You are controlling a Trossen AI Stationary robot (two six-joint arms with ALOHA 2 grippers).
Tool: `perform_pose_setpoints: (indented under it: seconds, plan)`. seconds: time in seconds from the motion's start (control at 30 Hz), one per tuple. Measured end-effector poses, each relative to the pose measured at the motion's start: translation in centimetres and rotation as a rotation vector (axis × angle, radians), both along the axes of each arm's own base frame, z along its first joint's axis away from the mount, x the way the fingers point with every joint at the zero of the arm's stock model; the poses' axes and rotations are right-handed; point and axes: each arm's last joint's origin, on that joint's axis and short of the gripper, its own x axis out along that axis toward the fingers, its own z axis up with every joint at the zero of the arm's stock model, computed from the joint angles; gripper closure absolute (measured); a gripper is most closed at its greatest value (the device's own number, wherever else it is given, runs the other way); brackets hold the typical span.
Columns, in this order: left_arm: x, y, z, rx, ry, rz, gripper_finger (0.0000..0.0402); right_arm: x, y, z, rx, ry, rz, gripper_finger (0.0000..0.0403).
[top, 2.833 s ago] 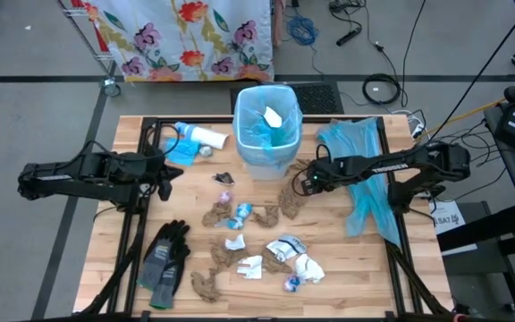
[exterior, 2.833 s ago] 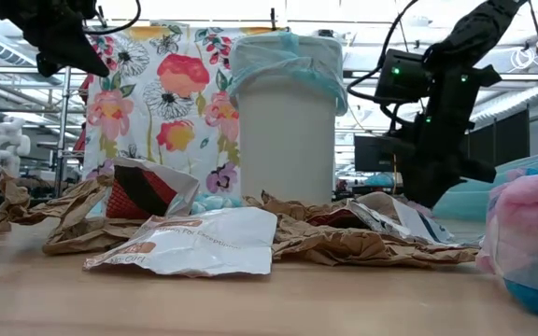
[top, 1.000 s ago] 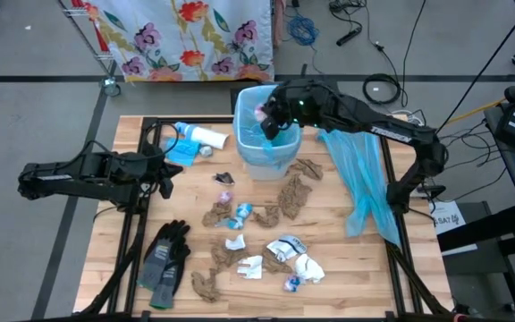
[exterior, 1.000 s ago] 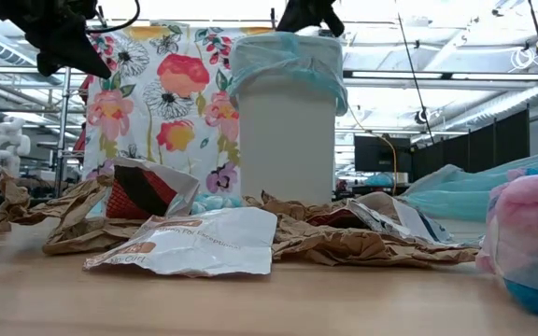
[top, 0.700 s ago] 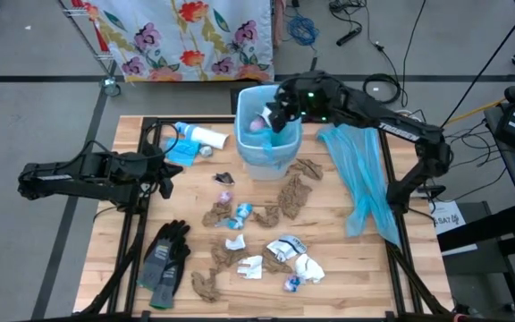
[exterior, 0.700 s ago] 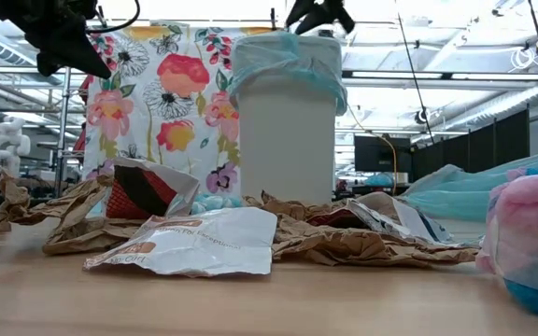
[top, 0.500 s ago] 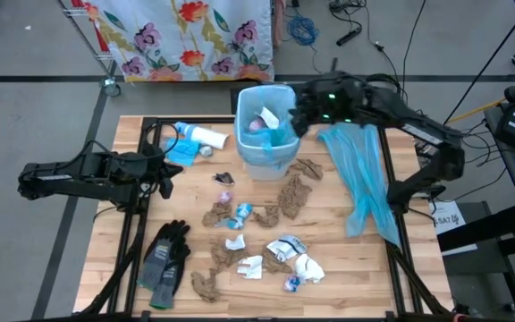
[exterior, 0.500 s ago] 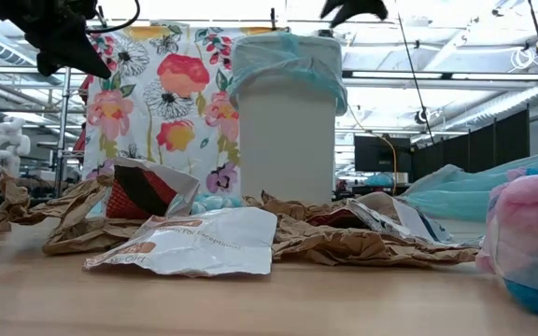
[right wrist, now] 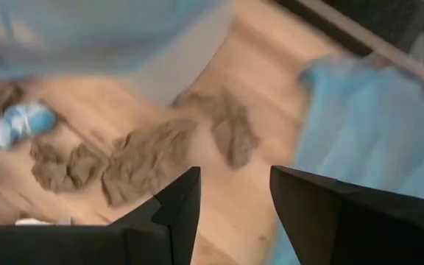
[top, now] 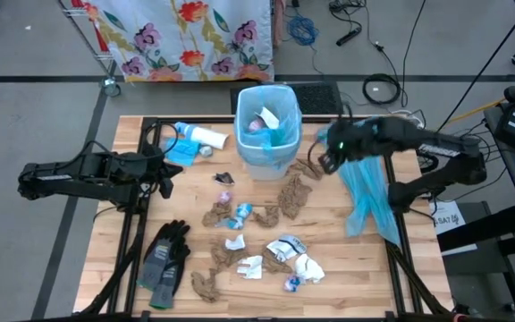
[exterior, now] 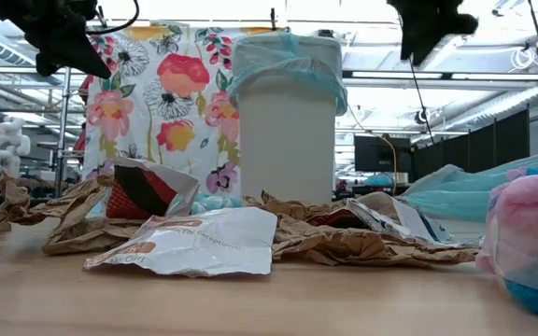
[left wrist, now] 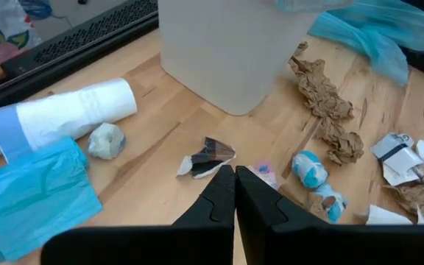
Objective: Place trash/remove bag and relplace
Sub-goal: Put the brown napkin into the trash bin
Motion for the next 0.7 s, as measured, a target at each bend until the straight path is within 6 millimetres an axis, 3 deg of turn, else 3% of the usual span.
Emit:
perform_pose_setpoints:
  seconds: [0.37, 0.7]
  plan:
    - [0.0, 0.0, 0.0, 0.0, 0.001, 0.0, 0.0395, 2.7, 2.6, -12.9, -0.009, -0.056, 0.246, 0.0248]
    - [0.0, 0.0, 0.0, 0.0, 0.002, 0.0, 0.0395, 3.9, 2.5, -18.9, -0.091, -0.097, 0.374, 0.0236]
